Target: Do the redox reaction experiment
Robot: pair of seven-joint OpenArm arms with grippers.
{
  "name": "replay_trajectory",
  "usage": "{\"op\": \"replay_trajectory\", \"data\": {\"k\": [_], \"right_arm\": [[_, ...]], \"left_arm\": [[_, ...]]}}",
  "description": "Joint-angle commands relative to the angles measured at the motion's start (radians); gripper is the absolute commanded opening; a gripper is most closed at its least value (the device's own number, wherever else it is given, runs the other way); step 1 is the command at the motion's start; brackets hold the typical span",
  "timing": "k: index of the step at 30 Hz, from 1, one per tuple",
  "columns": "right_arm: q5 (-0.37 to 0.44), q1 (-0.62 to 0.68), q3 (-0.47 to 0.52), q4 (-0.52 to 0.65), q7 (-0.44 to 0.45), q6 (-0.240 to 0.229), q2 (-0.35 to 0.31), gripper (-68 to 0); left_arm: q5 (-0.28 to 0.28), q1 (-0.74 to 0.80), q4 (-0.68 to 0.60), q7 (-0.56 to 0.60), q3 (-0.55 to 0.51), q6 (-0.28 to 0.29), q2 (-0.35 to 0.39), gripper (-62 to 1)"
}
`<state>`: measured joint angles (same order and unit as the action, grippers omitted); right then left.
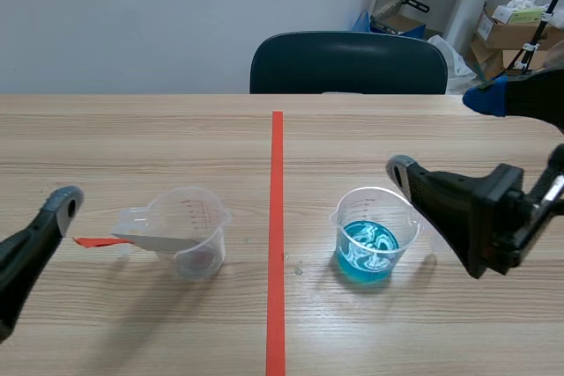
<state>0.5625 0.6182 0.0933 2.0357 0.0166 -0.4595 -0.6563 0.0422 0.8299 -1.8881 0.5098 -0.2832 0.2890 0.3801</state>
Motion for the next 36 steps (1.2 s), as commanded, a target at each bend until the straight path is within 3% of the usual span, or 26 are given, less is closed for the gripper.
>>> {"op": "replay_trajectory", "data": {"k": [1,5,10,14,36], "right_arm": [[0.011,0.035,0.031,0.025,0.030,0.003,0.000,0.4],[0.010,0.127,0.100,0.040,0.075,0.003,0.017,0.4],[0.010,0.152,0.142,0.040,0.079,0.003,0.056,0.4],[0.009,0.152,0.143,0.040,0.061,0.003,0.056,0.4],[0.010,0.152,0.143,0.040,0.034,0.003,0.056,0.4]], "left_arm": [[0.013,-0.014,-0.016,0.013,0.014,-0.006,0.003,1.4],[0.013,-0.039,-0.016,0.008,0.062,-0.010,0.008,1.4],[0.013,-0.061,-0.016,-0.041,0.113,-0.037,0.035,1.4],[0.013,-0.069,-0.016,-0.062,0.132,-0.070,0.039,1.4],[0.014,-0.069,-0.016,-0.061,0.132,-0.069,0.039,1.4]]}}
